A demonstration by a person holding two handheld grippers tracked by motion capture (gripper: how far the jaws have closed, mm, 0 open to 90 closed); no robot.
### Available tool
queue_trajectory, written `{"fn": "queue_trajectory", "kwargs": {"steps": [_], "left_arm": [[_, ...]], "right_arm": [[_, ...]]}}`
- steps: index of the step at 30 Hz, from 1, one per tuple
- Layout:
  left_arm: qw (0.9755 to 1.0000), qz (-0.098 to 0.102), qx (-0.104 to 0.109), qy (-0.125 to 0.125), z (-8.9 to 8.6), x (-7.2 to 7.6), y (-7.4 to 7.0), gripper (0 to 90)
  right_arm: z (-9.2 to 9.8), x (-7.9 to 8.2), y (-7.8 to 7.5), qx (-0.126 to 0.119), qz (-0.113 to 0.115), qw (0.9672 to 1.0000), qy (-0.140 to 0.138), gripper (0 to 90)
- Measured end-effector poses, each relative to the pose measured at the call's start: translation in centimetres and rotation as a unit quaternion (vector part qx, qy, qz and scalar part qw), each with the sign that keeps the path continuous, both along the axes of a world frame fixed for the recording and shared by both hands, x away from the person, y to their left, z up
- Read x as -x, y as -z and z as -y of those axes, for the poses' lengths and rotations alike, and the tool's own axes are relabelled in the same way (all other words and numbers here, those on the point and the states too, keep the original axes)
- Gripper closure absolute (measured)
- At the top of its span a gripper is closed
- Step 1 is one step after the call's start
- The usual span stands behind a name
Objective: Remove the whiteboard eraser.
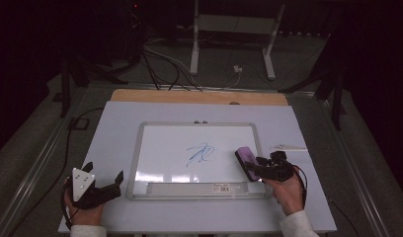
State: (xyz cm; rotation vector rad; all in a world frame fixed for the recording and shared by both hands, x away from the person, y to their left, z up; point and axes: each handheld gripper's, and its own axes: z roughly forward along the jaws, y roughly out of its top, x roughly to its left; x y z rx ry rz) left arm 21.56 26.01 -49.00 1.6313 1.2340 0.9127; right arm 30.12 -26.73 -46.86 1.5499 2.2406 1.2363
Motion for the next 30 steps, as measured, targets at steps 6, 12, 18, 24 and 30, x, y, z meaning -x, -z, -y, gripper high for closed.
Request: {"fn": "queue_trajectory", "kwargs": {"steps": [6,12,18,24,30], "left_arm": [[1.0,-0.001,0.0,0.0,0.0,0.0,0.0,0.5],[1.0,-0.001,0.0,0.0,0.0,0.0,0.0,0.5],[1.0,-0.001,0.0,0.001,0.0,0.0,0.0,0.5],[1.0,-0.002,-0.001,0.001,0.0,-0.1,0.0,0.5],[1.0,-0.004,-0.002,0.001,0.0,-0.1,0.1,0.5]], "right_arm": [[-0.6,-0.3,-1.0,-0.003,0.015,0.9999,-0.004,40.6],[-1.2,-0.6,-1.7,-0.005,0.026,0.9996,-0.008,40.7],[-1.9,-1.1,-2.4,-0.007,0.034,0.9993,-0.011,40.7],[-2.4,-1.7,-3.0,-0.01,0.041,0.999,-0.014,40.7],[-2.7,-2.1,-3.3,-0.018,0.041,0.9989,-0.015,40.7]]}}
